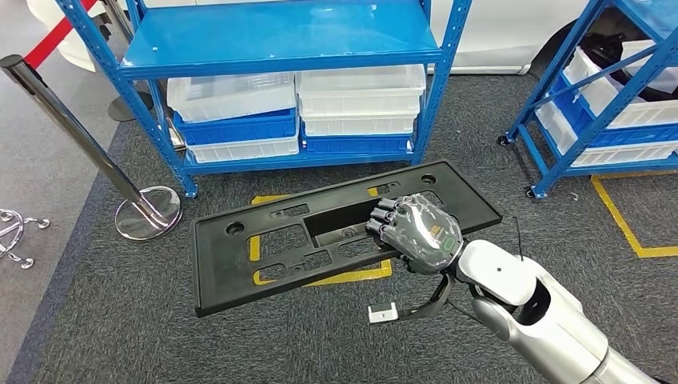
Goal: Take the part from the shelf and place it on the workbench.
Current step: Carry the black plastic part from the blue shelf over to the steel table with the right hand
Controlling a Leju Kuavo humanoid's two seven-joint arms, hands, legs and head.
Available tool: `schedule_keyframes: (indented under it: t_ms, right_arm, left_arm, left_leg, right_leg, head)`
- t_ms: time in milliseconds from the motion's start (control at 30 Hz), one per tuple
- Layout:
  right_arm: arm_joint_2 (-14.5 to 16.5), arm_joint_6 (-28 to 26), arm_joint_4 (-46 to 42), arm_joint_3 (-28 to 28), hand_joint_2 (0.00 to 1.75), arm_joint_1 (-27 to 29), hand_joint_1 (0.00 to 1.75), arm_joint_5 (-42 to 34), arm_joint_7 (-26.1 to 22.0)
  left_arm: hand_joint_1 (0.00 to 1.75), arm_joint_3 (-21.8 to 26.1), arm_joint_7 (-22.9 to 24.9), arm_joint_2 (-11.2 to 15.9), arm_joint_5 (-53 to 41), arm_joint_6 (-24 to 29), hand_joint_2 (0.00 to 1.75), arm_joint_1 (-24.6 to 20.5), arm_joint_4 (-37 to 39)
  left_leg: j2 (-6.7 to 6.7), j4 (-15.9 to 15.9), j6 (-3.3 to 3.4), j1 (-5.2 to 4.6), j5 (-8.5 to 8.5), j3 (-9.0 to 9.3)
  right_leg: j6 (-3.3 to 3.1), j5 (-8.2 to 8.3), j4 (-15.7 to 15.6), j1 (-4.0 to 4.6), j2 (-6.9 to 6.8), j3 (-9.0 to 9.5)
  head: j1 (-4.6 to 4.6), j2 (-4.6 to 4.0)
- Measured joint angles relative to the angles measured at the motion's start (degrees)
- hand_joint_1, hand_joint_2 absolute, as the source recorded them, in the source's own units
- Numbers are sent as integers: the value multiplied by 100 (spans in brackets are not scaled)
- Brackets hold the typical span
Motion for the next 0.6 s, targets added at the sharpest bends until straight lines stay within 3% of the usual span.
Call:
schedule_keyframes:
  t_ms: [33, 100, 167, 233, 267, 333, 400, 433, 467, 500, 533, 600]
  right_arm:
    - [0, 4, 5, -1, 175, -30, 175, -19, -11]
    - [1, 3, 20, -12, 175, -88, 175, -39, -11]
    - [3, 1, 50, -32, 175, -151, 175, -40, -2]
    - [3, -1, 83, -62, 175, -223, 175, -45, 2]
    - [3, -2, 95, -88, 175, -261, 175, -53, 2]
    - [2, 1, 108, -162, 175, -341, 175, -78, -1]
    - [2, 14, 116, -233, 175, -415, 175, -103, -3]
    - [2, 27, 122, -263, 175, -446, 175, -115, -3]
    - [2, 44, 127, -289, 175, -473, 175, -127, -3]
    - [2, 59, 132, -313, 175, -502, 175, -135, -3]
    - [2, 72, 134, -336, 175, -535, 175, -139, -3]
    - [2, 82, 134, -374, 175, -599, 175, -142, -3]
  left_arm:
    - [0, 5, -1, 0, -2, -9, 175, -4, -10]
    - [0, 10, -2, 0, -8, -44, 175, -13, -31]
    - [0, 13, -7, 0, -13, -75, 175, -18, -41]
    - [0, 19, -12, -1, -18, -81, 175, -17, -42]
    - [0, 21, -14, -2, -23, -80, 175, -20, -42]
    - [0, 26, -17, -2, -33, -79, 175, -28, -41]
    - [0, 28, -20, 0, -43, -76, 175, -28, -42]
    - [0, 30, -21, 1, -49, -75, 175, -29, -42]
    - [0, 32, -23, 2, -58, -74, 175, -29, -42]
    - [0, 34, -24, 2, -66, -73, 175, -29, -42]
    - [0, 37, -24, 2, -72, -73, 175, -28, -42]
    - [0, 40, -24, 1, -81, -74, 175, -28, -42]
  left_leg:
    - [-2, -344, 14, 0, 126, 261]
    - [-10, -1086, 65, -21, 151, 747]
    - [-20, -1415, 125, -55, 97, 905]
    - [-7, -1484, 204, -42, 202, 838]
    - [7, -1509, 256, -29, 266, 793]
    - [32, -1523, 344, -17, 392, 677]
    - [37, -1483, 374, -25, 493, 511]
    - [37, -1449, 372, -28, 540, 421]
    - [37, -1408, 367, -27, 580, 330]
    - [37, -1360, 357, -26, 615, 237]
    - [35, -1306, 341, -25, 650, 147]
    - [25, -1230, 290, -36, 724, 10]
  right_leg:
    - [19, 29, 40, -1, -2, -72]
    - [76, 96, 94, 8, -5, -171]
    - [136, 200, 80, 8, -15, -216]
    - [194, 243, 57, 7, -6, -258]
    - [220, 135, 120, 7, 9, -293]
    - [255, -377, 578, -3, 39, -418]
    - [281, -841, 1291, -7, 45, -538]
    - [292, -887, 1538, -9, 45, -533]
    - [299, -804, 1613, -11, 46, -454]
    - [299, -647, 1499, -16, 46, -286]
    - [292, -525, 1196, -21, 47, -34]
    - [264, -539, 455, -2, 56, 467]
  head:
    - [-1, 0]
    - [-1, 0]
    - [1, 1]
    - [4, 1]
    - [9, 0]
    - [16, 0]
    - [19, 0]
    - [19, 0]
    - [20, 0]
    - [20, 0]
    - [20, 0]
    - [19, 0]
